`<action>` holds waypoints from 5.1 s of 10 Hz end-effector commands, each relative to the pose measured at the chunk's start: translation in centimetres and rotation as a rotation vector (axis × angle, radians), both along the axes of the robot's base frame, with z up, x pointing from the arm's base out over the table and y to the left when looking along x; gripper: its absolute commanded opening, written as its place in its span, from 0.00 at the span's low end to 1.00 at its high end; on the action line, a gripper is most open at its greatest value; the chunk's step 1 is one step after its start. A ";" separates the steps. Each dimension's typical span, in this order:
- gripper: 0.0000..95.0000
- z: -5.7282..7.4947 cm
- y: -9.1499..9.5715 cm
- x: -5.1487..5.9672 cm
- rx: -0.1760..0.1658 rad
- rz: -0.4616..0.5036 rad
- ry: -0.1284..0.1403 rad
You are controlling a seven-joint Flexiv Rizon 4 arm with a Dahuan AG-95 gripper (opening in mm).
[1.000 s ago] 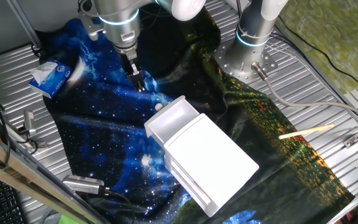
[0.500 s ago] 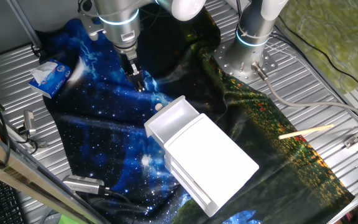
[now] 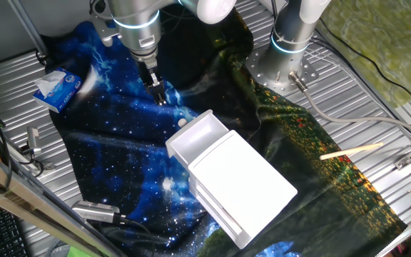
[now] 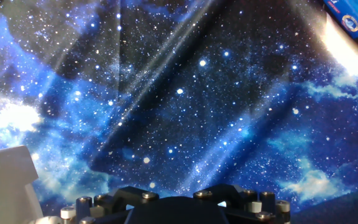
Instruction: Grasp the handle and close the drawer
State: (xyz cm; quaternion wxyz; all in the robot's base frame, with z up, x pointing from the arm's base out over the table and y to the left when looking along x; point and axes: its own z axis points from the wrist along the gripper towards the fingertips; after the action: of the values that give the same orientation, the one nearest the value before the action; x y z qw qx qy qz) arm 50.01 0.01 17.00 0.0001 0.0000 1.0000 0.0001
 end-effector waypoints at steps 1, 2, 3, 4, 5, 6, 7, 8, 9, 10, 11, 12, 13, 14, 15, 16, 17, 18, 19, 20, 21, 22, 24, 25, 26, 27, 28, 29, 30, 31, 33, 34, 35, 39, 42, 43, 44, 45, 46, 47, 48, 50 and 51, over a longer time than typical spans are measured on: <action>0.00 0.0 0.0 0.0 0.088 0.033 -0.003; 0.00 0.1 0.0 0.0 0.068 0.040 -0.001; 0.00 0.2 0.1 0.0 0.062 0.045 0.000; 0.00 0.3 0.1 -0.1 0.060 0.046 0.000; 0.00 0.3 0.1 -0.1 0.060 0.049 0.001; 0.00 0.3 0.1 -0.1 0.041 0.056 0.000; 0.00 0.3 0.1 -0.1 0.021 0.060 0.000; 0.00 0.3 0.1 -0.1 0.015 0.063 0.000; 0.00 0.3 0.1 -0.1 0.012 0.065 0.001; 0.00 0.3 0.1 -0.1 0.013 0.067 0.001; 0.00 0.3 0.1 -0.1 0.021 0.075 0.004; 0.00 0.3 0.1 -0.1 0.022 0.094 0.012; 0.00 0.3 0.1 -0.1 0.023 0.103 0.012; 0.00 0.3 0.1 -0.1 0.019 0.110 0.017; 0.00 0.3 0.1 -0.1 0.018 0.116 0.020; 0.00 0.3 0.1 -0.1 0.021 0.145 0.016; 0.00 0.3 0.1 -0.1 0.021 0.215 0.011; 0.00 0.4 0.2 -0.1 0.008 0.387 -0.007; 0.00 0.4 0.2 -0.1 -0.006 0.481 -0.011; 0.00 0.5 0.3 -0.1 -0.016 0.594 -0.018; 0.00 0.6 0.3 -0.1 -0.060 0.773 -0.002; 0.00 0.5 0.6 0.0 -0.122 0.953 0.008; 0.00 0.6 0.7 0.0 -0.128 1.099 0.003; 0.00 0.5 0.8 0.1 -0.143 1.123 -0.018; 0.00 0.5 0.8 0.1 -0.164 1.129 -0.027; 0.00 0.5 0.8 0.1 -0.204 1.162 -0.059; 0.00 0.5 0.8 0.1 -0.221 1.154 -0.066; 0.00 0.5 0.9 0.1 -0.259 1.052 -0.049; 0.00 0.6 1.0 0.0 -0.260 1.008 -0.052; 0.00 0.8 1.1 0.0 -0.257 0.983 -0.054; 0.00 1.0 1.2 -0.1 -0.243 0.995 -0.044; 0.00 1.1 1.2 -0.1 -0.213 1.040 -0.023; 0.00 1.2 1.3 -0.1 -0.176 1.067 0.017; 0.00 1.4 1.4 -0.2 -0.079 1.132 0.056; 0.00 1.3 1.5 -0.3 -0.065 1.184 0.050; 0.00 1.3 1.5 -0.4 -0.059 1.198 0.047; 0.00 1.3 1.5 -0.4 -0.048 1.221 0.040; 0.00 1.3 1.5 -0.4 -0.029 1.286 0.028; 0.00 1.3 1.5 -0.4 -0.027 1.339 0.027; 0.00 1.3 1.5 -0.3 -0.019 1.383 0.021; 0.00 1.3 1.5 -0.3 -0.019 1.425 0.020; 0.00 1.3 1.5 -0.3 -0.022 1.470 0.022; 0.00 1.3 1.5 -0.3 -0.024 1.472 0.023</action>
State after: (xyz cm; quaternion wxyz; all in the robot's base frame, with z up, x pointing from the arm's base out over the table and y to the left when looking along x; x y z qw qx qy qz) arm 49.80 1.56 18.24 -0.0102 -0.6638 0.7479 0.0027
